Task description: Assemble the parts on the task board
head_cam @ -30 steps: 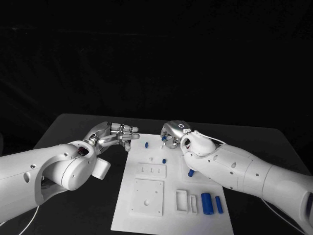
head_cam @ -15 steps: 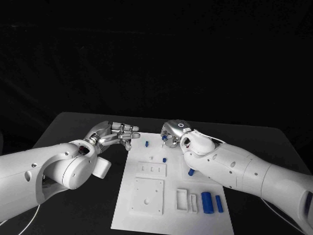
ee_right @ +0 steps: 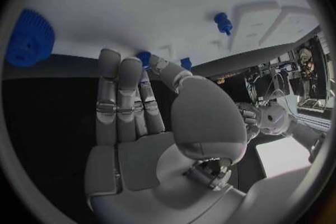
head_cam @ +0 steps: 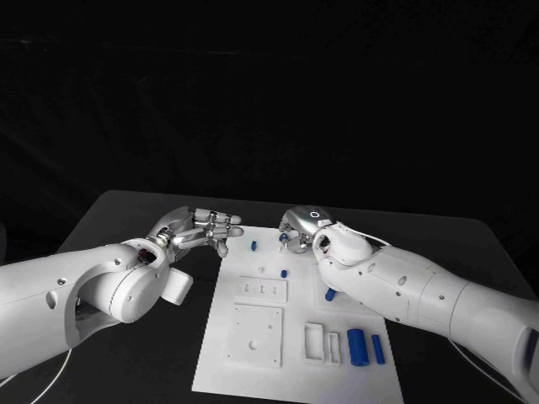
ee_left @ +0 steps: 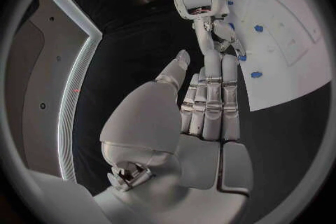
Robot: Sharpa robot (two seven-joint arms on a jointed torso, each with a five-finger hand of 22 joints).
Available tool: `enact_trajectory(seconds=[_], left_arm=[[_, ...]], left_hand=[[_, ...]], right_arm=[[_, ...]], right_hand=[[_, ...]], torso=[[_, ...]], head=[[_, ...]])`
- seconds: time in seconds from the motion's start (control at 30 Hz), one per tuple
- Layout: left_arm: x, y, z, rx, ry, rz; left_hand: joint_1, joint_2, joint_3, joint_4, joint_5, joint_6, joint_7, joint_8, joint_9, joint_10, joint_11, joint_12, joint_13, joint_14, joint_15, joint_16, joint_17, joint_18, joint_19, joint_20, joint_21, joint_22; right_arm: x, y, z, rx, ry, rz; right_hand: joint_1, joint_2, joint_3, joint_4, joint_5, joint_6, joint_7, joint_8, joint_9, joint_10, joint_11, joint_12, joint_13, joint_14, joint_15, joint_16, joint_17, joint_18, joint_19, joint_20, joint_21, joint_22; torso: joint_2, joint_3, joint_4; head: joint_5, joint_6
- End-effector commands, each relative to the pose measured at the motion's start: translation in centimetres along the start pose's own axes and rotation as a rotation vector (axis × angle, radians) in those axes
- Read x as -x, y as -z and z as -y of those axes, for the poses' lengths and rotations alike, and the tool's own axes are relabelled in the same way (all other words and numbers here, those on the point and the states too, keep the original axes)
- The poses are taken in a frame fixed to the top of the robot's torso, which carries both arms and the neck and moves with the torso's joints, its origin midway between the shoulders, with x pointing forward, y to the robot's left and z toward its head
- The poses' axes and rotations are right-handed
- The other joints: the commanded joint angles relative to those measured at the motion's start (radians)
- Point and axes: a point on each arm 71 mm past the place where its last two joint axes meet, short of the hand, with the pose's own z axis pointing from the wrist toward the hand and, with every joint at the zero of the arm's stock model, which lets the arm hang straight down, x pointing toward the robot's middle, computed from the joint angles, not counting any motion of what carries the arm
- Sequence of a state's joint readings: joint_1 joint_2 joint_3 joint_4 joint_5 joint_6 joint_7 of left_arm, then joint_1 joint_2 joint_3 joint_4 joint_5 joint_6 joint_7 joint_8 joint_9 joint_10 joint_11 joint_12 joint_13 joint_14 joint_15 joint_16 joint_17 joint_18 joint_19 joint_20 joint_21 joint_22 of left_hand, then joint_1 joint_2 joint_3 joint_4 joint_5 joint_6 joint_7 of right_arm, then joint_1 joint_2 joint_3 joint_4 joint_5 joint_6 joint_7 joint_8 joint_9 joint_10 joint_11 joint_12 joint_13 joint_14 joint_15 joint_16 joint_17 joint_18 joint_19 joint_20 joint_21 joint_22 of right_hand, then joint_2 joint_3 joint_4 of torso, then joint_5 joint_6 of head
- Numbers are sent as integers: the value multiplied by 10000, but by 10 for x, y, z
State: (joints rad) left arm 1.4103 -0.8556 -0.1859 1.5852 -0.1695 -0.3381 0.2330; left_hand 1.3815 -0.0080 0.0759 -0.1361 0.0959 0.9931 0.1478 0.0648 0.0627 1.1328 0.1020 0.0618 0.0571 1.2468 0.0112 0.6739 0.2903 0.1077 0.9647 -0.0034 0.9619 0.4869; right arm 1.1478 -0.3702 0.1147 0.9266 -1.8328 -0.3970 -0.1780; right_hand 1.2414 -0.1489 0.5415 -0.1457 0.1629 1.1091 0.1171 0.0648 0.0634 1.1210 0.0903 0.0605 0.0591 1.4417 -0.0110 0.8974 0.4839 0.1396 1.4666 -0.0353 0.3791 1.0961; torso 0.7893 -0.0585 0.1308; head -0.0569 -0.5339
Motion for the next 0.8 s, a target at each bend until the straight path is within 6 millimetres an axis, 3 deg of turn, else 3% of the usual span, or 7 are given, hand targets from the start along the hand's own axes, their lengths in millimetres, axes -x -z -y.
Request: enact_trajectory(seconds=[0.03,0.27,0.43,0.57,0.7,0.8], left_arm=[[-1,-1,2,-70,-14,-106],[0,-1,2,-66,-23,-65],[2,0,1,-61,-33,-5],[4,1,1,-60,-41,52],[8,3,1,-71,-53,142],[11,4,1,-80,-59,194]], left_hand=[[7,-11,-34,-4,51,-51,9,-5,4,-74,26,-30,13,-53,15,-49,-9,100,-88,-14,33,-5],[16,-24,-41,-5,51,-67,15,-9,2,-90,30,-31,13,-55,17,-52,-13,100,-94,-13,48,-32],[16,-24,-41,-5,51,-67,15,-9,2,-90,30,-31,13,-55,17,-52,-13,100,-94,-13,48,-32],[32,-26,-45,-9,55,-73,16,-5,4,-120,35,-29,13,-56,16,-56,-17,100,-100,-13,66,-59],[41,-23,-44,-12,55,-62,7,-3,4,-115,30,-29,13,-59,13,-58,-19,99,-107,-14,75,-73],[50,-29,-44,-19,56,-63,-3,-4,4,-109,24,-29,13,-62,9,-59,-20,97,-112,-15,78,-79]], right_arm=[[0,0,1,2,-273,54],[4,3,1,58,-561,306],[11,9,3,173,-754,499],[21,18,14,114,-934,686],[36,29,35,-194,-1131,787],[46,37,51,-472,-1262,800]], right_hand=[[138,-96,-291,114,11,-116,-2,-28,-9,-234,59,-23,-12,23,70,-78,-35,165,126,83,-212,-152],[501,-71,-1521,484,222,-261,-35,-31,-14,-689,145,-30,-17,21,127,-58,-66,265,297,159,-478,-323],[578,-97,-1724,614,277,-287,-91,-34,-15,-649,134,-28,-15,16,117,-47,-77,265,320,155,-526,-334],[538,-151,-1320,494,270,-271,-65,-33,-14,-192,39,-34,-13,21,54,-55,-87,206,321,93,-519,-302],[357,-357,-498,289,325,-247,-24,-27,-9,499,-121,-39,-7,19,-51,-62,-68,94,287,-19,-484,-190],[338,-426,-337,217,394,-272,13,-25,-7,961,-219,-31,6,3,-133,-99,-62,31,235,-93,-500,-130]], torso=[[13,-4,-12],[6,-5,-17],[1,-3,-47],[-5,-2,-77],[-2,23,-185],[-5,43,-249]], head=[[-2,13],[10,20],[22,45],[16,88],[39,147],[40,175]])
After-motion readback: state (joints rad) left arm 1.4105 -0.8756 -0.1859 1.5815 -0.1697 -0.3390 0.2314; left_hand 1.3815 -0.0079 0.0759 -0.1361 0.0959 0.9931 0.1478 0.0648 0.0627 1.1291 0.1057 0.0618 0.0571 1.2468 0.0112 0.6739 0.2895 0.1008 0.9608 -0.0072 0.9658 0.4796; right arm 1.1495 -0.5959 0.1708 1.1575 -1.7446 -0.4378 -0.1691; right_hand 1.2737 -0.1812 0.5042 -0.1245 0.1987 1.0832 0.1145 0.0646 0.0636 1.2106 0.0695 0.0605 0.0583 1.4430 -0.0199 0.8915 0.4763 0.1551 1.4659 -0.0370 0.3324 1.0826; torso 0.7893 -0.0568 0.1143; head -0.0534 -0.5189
